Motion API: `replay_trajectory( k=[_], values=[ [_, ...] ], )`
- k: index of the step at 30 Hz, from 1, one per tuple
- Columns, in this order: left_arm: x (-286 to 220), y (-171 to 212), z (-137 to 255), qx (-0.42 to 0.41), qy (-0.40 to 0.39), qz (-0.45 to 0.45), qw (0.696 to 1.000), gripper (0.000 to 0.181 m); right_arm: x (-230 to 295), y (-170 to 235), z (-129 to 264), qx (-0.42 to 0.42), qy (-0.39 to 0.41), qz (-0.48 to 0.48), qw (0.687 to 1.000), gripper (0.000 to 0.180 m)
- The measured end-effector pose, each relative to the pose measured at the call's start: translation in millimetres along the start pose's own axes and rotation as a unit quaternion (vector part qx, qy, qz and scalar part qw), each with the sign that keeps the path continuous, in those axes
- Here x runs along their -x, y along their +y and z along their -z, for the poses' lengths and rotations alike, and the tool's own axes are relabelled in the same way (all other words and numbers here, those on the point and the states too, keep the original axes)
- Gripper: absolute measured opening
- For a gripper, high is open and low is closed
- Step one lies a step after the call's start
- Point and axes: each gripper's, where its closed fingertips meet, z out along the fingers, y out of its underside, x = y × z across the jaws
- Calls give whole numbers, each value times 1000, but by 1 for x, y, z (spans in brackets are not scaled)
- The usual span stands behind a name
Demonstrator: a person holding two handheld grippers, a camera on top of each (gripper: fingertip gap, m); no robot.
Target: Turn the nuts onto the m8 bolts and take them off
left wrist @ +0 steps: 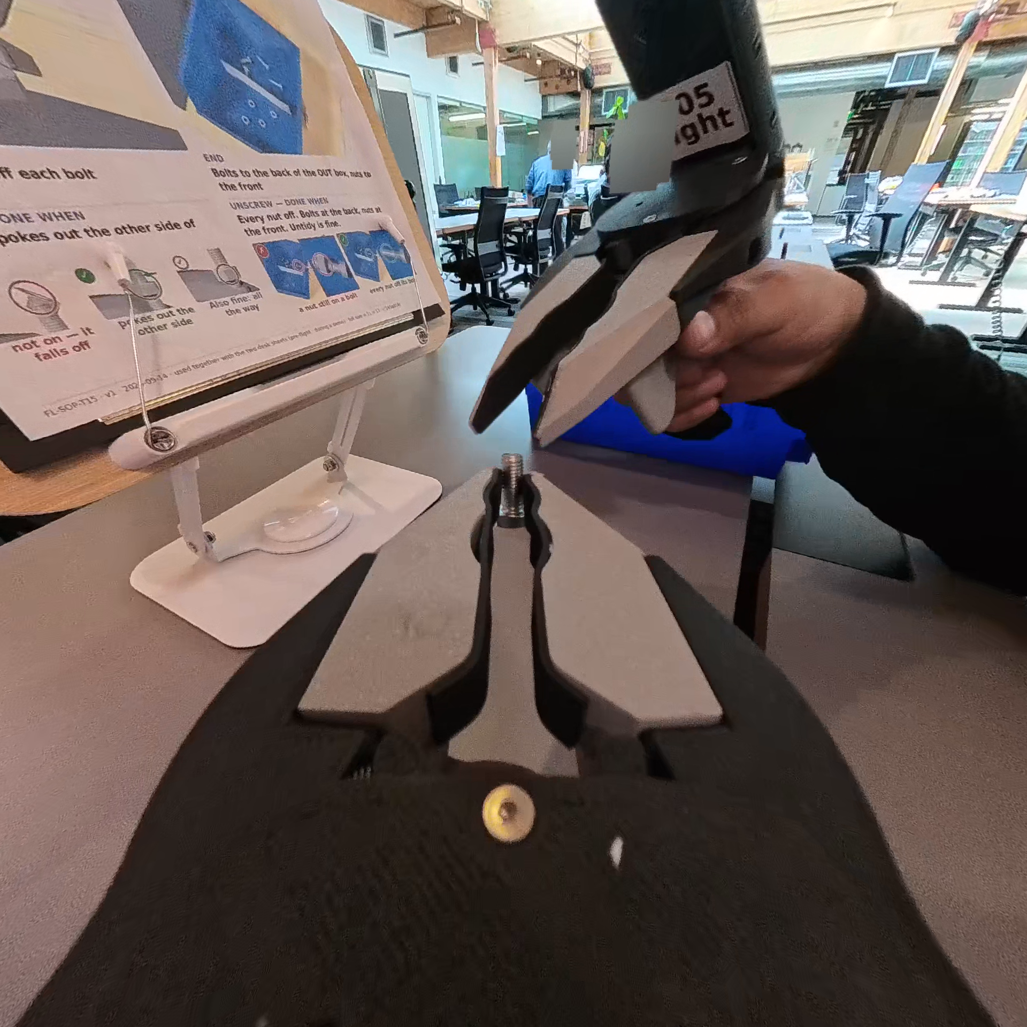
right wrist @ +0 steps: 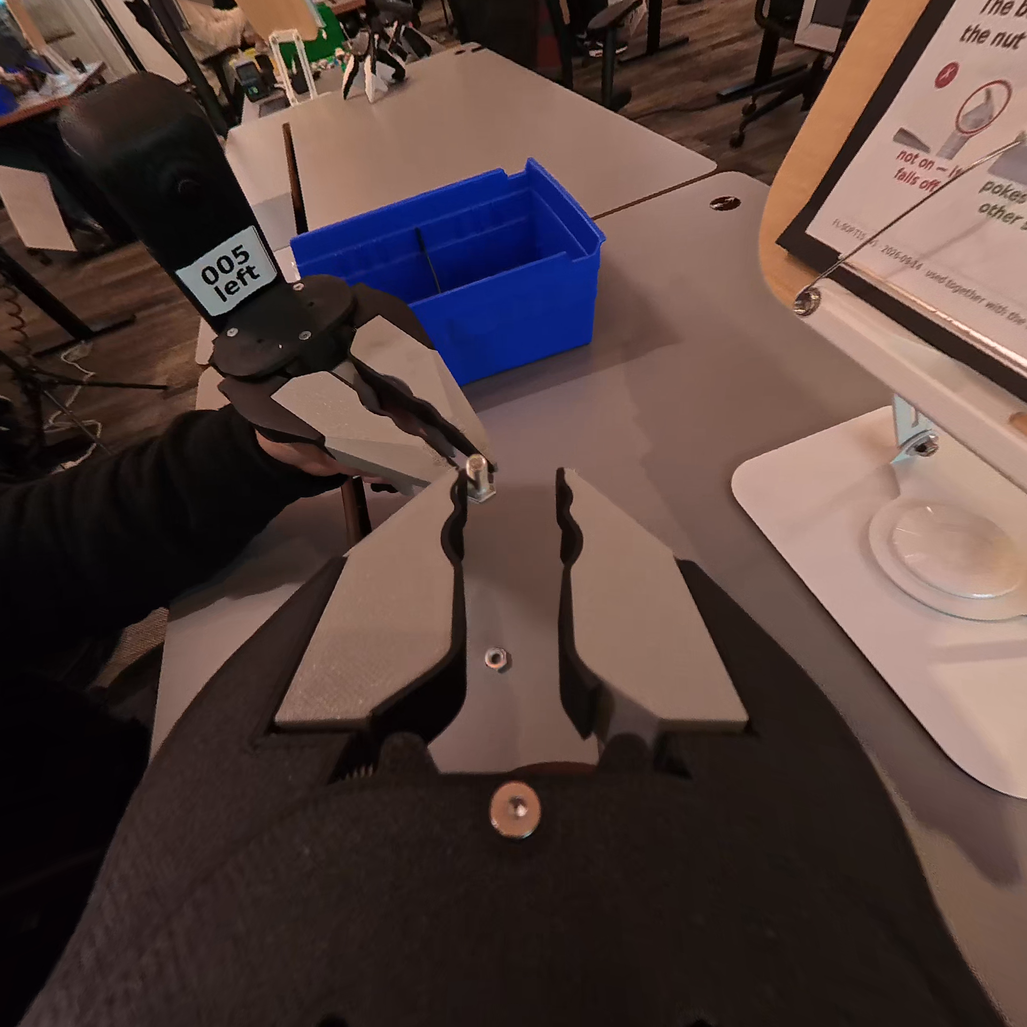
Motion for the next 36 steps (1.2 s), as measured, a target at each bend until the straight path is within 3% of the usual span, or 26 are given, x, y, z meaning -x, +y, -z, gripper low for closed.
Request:
replay_trajectory(
  k=[7,10,29,36],
  values=[
    [0,2,1,8,-7,-11,1000,5,7,3,-13,-3,-24,-20,1000,25],
    [0,0,0,1,-11,-9,1000,5,11,3,-13,-8,-43,-28,999,7],
    [4,1,-7,1,-14,11,1000,5,5,9,-12,19,-18,2,1000,4],
    [12,26,-8,50,11,80,995,24,-13,25,5,38,12,-17,999,4]
  ],
)
